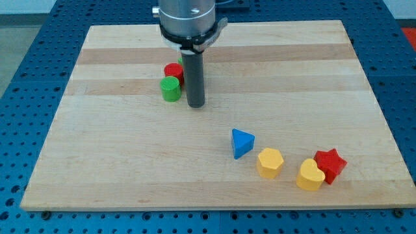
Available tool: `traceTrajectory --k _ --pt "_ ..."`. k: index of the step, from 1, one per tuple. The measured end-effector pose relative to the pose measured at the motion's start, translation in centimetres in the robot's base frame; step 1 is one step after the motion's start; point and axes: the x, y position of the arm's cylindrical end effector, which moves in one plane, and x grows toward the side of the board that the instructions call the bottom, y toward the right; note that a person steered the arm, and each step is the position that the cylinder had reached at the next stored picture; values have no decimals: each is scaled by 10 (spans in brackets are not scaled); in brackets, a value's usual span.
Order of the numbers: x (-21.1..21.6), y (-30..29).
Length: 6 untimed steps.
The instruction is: Move the blue triangle to the bottom of the blue cube
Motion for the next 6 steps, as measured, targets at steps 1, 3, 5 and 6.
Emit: traceTrajectory --k 1,3,5,6 --pt "1 -33" --pt "-36 -44" --pt "67 -35" --pt "119 -27"
